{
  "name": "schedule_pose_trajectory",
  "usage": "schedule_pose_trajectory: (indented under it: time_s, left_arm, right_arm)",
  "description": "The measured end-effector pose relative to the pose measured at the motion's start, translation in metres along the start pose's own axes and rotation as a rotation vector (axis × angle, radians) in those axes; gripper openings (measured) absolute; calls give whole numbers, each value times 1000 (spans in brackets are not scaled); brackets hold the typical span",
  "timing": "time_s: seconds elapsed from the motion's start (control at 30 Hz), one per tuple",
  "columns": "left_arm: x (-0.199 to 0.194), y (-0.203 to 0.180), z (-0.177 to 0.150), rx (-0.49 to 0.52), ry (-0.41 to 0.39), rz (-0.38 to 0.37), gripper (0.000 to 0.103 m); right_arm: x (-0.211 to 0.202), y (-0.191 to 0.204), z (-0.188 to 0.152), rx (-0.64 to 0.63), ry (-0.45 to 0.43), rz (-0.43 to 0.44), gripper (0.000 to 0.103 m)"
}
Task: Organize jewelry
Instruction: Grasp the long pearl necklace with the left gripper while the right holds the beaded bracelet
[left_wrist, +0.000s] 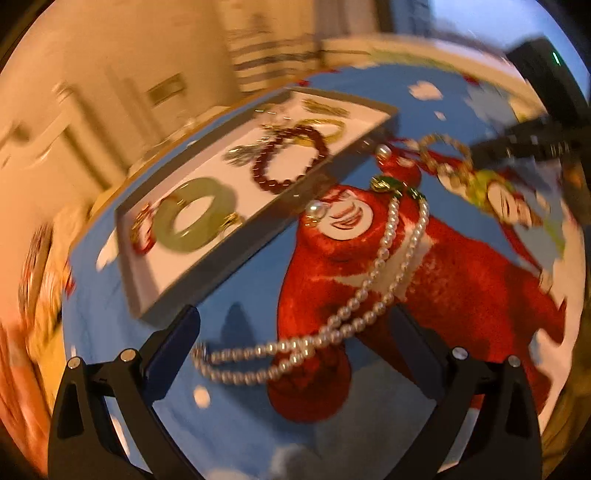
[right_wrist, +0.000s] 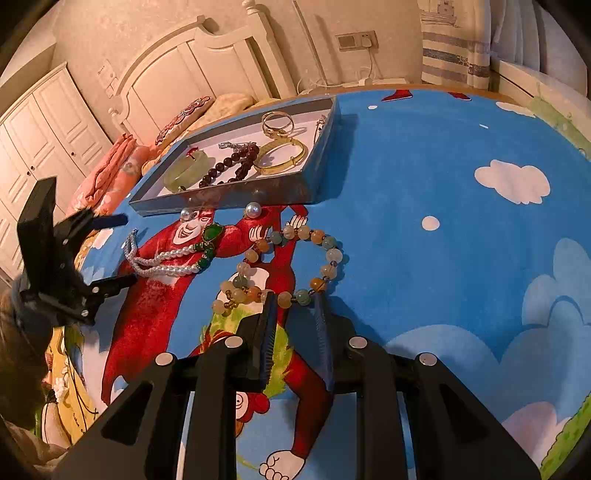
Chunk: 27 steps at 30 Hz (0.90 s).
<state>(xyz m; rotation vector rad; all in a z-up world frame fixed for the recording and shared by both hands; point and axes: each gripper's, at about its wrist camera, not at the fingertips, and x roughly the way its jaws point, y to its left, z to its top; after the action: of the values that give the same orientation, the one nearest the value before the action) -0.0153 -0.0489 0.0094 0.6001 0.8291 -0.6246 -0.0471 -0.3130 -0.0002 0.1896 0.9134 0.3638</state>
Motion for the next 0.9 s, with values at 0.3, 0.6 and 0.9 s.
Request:
schedule_pose_trajectory:
  time_s: [0.3,0.6,0.9]
  left_arm:
    - [-1,20,-14,-170,14,-148,56]
    - [-27,-28,-22,-302,75,-125,53]
    - [-25,-14,-29,-363,39,-74,63]
  right_arm:
    - [0,-4,0,15,-1,21,20]
    - [1,-1,1,5,0,15,22]
    - [-3,-11,1,89,-1,47,26]
